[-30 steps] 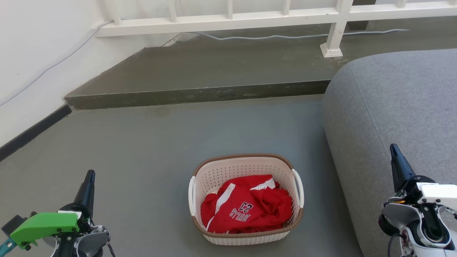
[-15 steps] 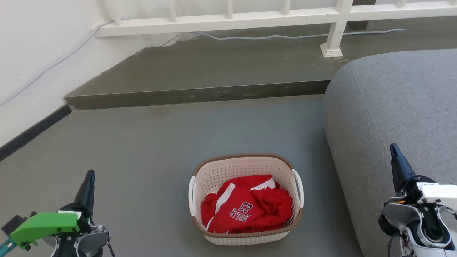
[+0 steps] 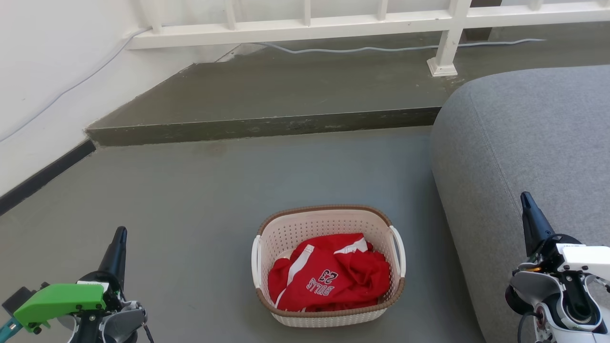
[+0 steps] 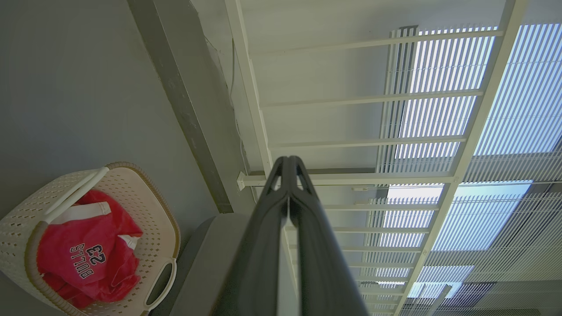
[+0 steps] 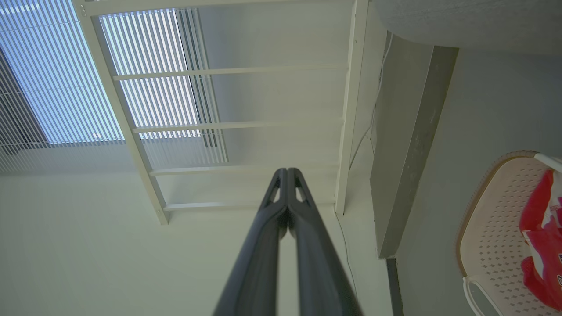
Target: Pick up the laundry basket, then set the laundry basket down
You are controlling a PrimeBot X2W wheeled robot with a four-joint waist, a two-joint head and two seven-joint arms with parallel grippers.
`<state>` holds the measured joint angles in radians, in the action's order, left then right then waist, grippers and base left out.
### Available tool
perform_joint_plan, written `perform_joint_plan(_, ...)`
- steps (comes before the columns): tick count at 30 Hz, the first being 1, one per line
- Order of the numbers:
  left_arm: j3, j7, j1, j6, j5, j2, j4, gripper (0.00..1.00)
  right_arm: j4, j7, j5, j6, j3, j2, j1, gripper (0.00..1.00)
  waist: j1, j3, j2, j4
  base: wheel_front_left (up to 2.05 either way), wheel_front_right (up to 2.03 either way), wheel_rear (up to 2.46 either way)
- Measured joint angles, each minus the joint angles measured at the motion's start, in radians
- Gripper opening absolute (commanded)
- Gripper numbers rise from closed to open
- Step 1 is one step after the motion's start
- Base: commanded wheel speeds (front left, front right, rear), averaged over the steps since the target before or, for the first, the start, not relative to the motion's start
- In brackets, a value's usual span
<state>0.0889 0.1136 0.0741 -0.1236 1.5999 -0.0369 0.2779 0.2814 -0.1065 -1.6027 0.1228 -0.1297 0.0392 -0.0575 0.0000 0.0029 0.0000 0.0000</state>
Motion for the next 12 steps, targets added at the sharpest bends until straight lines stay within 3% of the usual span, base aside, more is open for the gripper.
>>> perform_joint_plan(12, 0.000, 0.000, 0.000, 0.000, 0.000, 0.000, 0.000, 0.00, 0.000, 0.000, 0.000, 0.000, 0.000, 0.000, 0.000, 0.00, 0.0000, 0.000, 0.0000, 0.000, 0.00, 0.00, 0.00)
